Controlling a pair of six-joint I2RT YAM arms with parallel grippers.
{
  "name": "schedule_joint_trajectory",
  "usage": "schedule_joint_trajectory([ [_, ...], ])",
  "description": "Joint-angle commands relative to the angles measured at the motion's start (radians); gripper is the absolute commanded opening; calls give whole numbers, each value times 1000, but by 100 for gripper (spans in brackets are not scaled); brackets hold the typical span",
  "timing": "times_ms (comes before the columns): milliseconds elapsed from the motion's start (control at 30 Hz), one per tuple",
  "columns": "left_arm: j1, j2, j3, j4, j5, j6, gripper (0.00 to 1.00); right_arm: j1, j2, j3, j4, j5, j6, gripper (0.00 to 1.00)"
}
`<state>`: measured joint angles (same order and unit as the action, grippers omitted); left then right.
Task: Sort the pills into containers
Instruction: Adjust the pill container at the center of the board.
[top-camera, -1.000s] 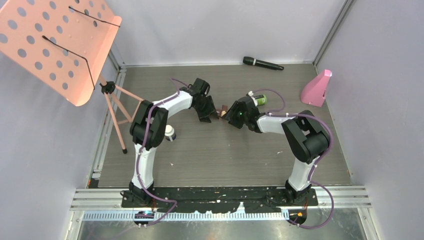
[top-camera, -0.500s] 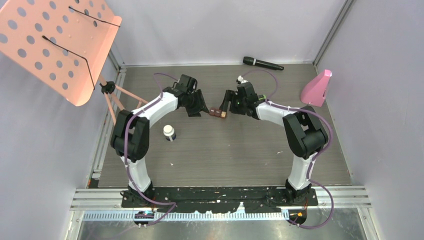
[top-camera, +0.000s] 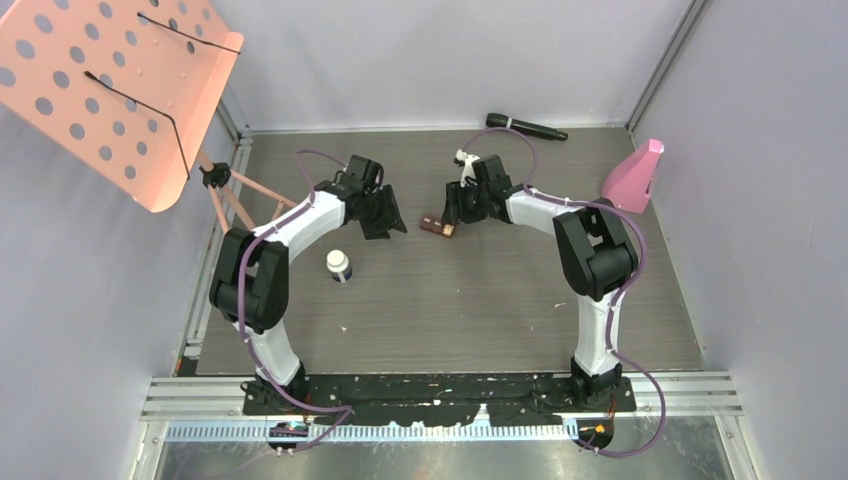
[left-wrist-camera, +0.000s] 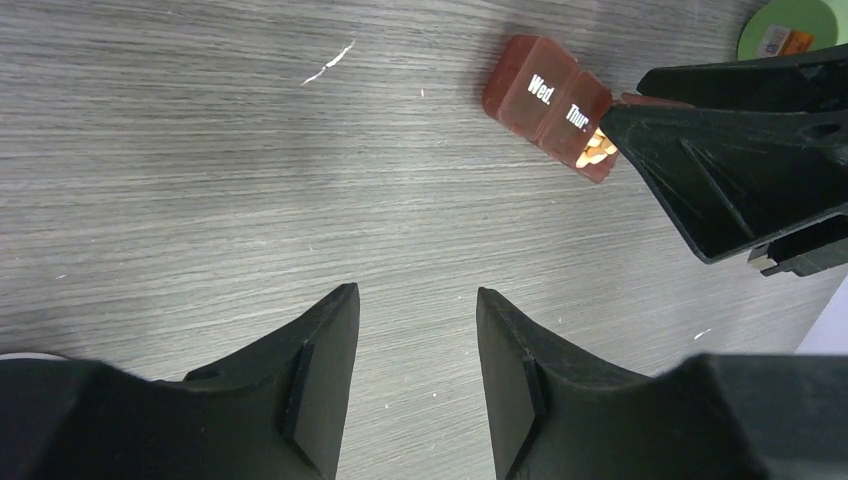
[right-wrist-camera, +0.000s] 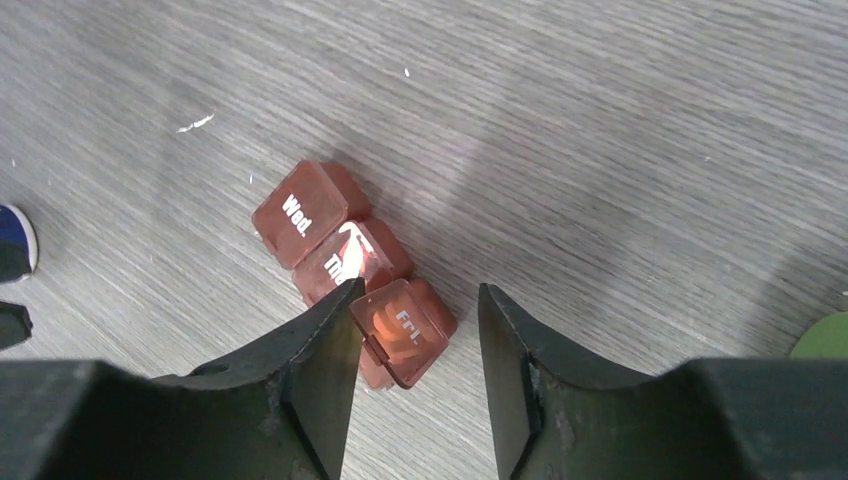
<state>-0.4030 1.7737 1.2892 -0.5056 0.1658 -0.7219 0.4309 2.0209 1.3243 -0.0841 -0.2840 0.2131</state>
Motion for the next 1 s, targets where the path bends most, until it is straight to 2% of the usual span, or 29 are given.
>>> schedule_joint_trajectory([
  [0,9,-36,-5,33,-3,23,49,0,-21,22,-5,-62,-99,49],
  [300,10,-15,5,36,7,30,49,7,-104,-65,41,-28,-115,23],
  [467,10,-13,4,39,17,43,49,17,-177,-153,77,7,-126,14],
  [600,10,-16,-8,71,58,56,49,39,-265,-241,94,50,-137,12],
  [733,9,-23,-46,137,134,59,49,44,-324,-341,113,-5,-71,12],
  [967,-12,-82,-193,372,278,71,48,66,-489,-569,203,-70,67,14],
])
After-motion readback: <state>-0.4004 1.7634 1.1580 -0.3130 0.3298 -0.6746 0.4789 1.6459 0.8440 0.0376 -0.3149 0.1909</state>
